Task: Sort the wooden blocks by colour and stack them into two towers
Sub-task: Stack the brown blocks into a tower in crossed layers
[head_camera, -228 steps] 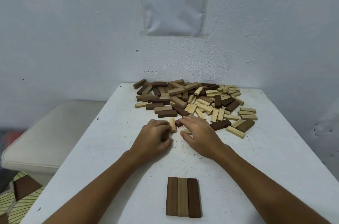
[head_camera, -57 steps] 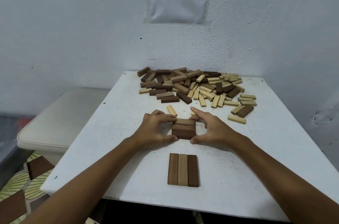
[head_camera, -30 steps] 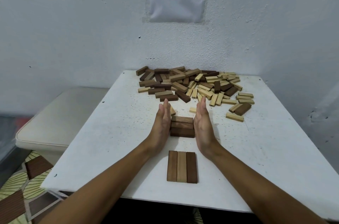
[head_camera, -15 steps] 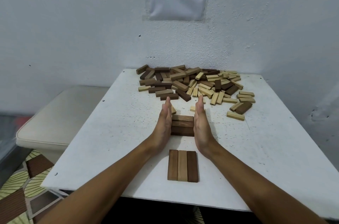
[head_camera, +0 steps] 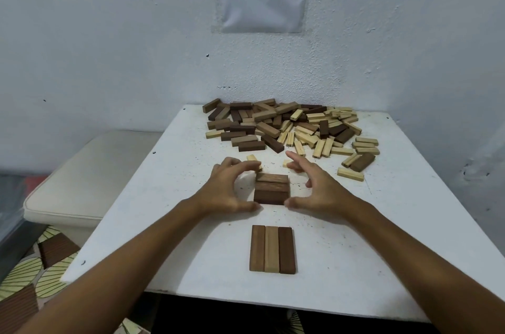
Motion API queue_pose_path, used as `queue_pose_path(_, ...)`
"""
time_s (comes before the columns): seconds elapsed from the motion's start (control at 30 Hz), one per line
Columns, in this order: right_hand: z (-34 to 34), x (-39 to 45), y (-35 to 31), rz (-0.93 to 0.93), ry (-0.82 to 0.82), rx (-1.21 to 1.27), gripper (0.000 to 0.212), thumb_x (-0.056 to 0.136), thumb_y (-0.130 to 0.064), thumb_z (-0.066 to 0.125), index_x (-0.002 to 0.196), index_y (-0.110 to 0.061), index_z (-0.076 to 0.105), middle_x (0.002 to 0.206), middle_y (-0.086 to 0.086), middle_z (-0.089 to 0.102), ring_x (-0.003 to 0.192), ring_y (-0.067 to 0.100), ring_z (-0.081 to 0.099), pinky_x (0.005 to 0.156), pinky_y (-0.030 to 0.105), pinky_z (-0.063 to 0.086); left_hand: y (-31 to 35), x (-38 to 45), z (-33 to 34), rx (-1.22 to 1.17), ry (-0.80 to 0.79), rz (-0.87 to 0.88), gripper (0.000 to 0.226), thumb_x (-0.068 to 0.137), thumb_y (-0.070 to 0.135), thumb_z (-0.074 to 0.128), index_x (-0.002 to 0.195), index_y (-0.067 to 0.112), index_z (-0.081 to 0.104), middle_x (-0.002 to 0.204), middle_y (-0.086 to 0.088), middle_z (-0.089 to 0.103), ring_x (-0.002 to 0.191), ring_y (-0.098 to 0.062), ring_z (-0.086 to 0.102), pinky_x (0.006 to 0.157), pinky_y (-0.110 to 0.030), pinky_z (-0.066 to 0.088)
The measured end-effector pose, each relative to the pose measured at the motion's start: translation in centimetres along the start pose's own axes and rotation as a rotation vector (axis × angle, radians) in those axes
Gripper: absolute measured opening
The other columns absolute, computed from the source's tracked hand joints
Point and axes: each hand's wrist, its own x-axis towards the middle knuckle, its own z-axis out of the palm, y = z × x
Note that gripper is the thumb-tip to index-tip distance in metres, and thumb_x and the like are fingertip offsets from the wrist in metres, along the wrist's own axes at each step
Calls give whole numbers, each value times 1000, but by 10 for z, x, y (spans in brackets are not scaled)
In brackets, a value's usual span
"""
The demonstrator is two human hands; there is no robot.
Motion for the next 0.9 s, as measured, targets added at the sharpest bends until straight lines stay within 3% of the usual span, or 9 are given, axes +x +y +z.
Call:
queue_pose_path(0.1,-1,6,-3,19,-65,-43,117,66,-38,87,152,-43,10,144,-4,42,133,12,38,106,32,37,1,5,4,18,-33,-8,92,57,57,76,139,45,38,131,6,38,124,-18,31,101,-39,42)
queue_pose_path(0.23,1,11,-4,15,-93,-127,124,64,-41,88,153,-42,2,141,-1,43,132,16,38,107,34,36,0,8,6,-1,-38,-1,93,56,54,75,139,46,34,131,6,44,123,-19,35,102,-40,41)
queue_pose_path(0.6,2,12,-3,9,-62,-109,121,68,-36,86,155,-35,2,131,-6,48,125,12,38,104,33,36,-5,10,8,-59,-9,5,91,54,53,74,136,51,33,130,8,53,124,-18,43,99,-37,36)
queue_pose_path(0.9,7,12,2,18,-33,-83,117,69,-35,85,155,-33,6,131,-6,49,123,10,40,98,27,36,-6,14,9,-90,-4,-11,87,51,58,77,127,56,36,131,5,51,124,-19,47,101,-46,46)
